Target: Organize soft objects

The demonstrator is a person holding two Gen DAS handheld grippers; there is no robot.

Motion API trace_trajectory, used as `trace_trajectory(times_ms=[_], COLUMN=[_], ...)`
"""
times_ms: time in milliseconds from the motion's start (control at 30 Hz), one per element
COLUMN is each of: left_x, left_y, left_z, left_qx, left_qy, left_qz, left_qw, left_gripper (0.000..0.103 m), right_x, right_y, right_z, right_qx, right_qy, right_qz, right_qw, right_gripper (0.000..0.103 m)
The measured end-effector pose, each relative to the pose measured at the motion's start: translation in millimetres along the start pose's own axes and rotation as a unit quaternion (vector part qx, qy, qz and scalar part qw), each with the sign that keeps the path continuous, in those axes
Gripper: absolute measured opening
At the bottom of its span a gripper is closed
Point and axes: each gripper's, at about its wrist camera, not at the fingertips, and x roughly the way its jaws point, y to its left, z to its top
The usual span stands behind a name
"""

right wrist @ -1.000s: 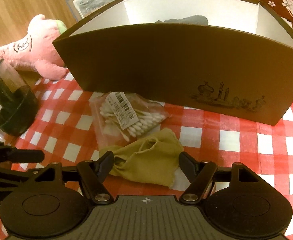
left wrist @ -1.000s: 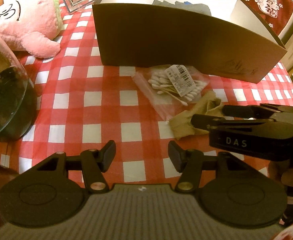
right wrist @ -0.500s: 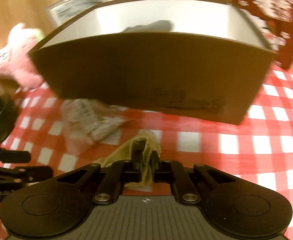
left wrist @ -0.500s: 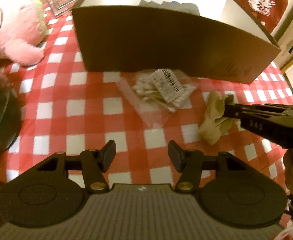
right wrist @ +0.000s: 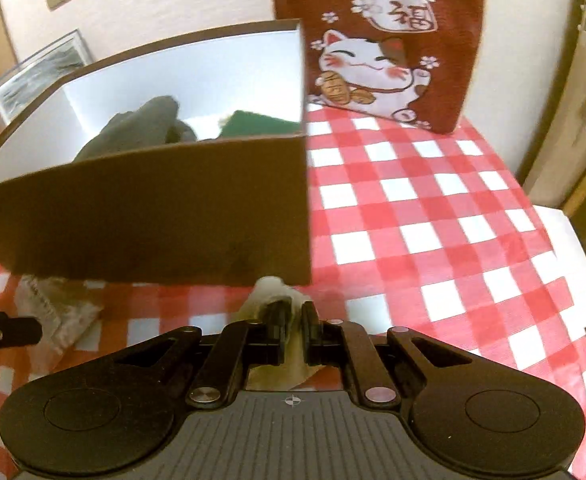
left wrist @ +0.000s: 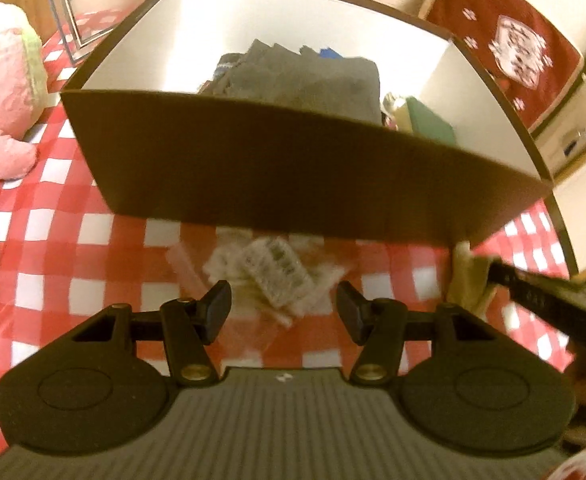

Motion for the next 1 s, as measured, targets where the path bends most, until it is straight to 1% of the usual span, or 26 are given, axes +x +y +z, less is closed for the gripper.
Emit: trace_trajectory(times_ms=[133,267,333,433,533,600,633,700,800,867,933,1000], left_x=[14.1,25.2,25.6,22.2,14.6,8.4,5.0,-0.5,-7.5,-7.4,-4.0,0.5], left_y=[2.7,12.1,19.8,32.6,47.4,57.7,62.5,70.3,78.8,81.5,84.9,87.5], left_z=[7.5,7.1,4.1,-1.3,-6.0,-9.6,-11.7,-14.6,-19.9,-22.2,-22.9,-20.2], left_qx=[-0.027,-0.037,-0.045,-0.048,-0.043,-0.037,-0.035,-0.04,-0.056,-0.07,-0.088,-0.114], left_qy=[0.004,0.014,0.017,0.015,0.01,0.008,0.009,0.011,0.014,0.016,0.02,0.023], left_qz=[0.013,0.03,0.029,0.032,0.044,0.053,0.055,0.057,0.051,0.051,0.051,0.041], left_qw=[0.9995,0.9988,0.9984,0.9982,0.998,0.9979,0.9978,0.9975,0.997,0.9961,0.9946,0.9924], left_gripper=[0.056,0.056,0.059,0.059,0.059,0.059,0.059,0.058,0.059,0.064,0.066,0.067], right_x=[3.0,6.3,7.4,7.8,5.1,2.7,0.7,-4.4,-11.5,-15.0,-17.3,-17.3], right_y=[-2.5,-1.5,-1.5,-1.7,-4.0,-6.0,-7.2,-8.1,-9.5,-8.9,-7.5,-6.4], right_z=[0.2,-4.0,-6.0,-8.5,-11.3,-13.0,-14.3,-16.6,-19.8,-21.0,-21.4,-21.2], right_qx=[0.0,0.007,0.01,0.005,0.006,0.01,0.012,0.013,0.016,0.017,0.016,0.016], right_qy=[0.002,0.011,0.017,0.029,0.033,0.037,0.037,0.035,0.036,0.037,0.037,0.037], right_qz=[-0.001,0.012,0.02,0.023,0.029,0.035,0.039,0.043,0.051,0.055,0.058,0.058], right_qw=[1.0,1.0,1.0,0.999,0.999,0.999,0.998,0.998,0.998,0.998,0.998,0.997], right_gripper=[0.008,0.008,0.009,0.011,0.022,0.04,0.044,0.058,0.065,0.068,0.07,0.071])
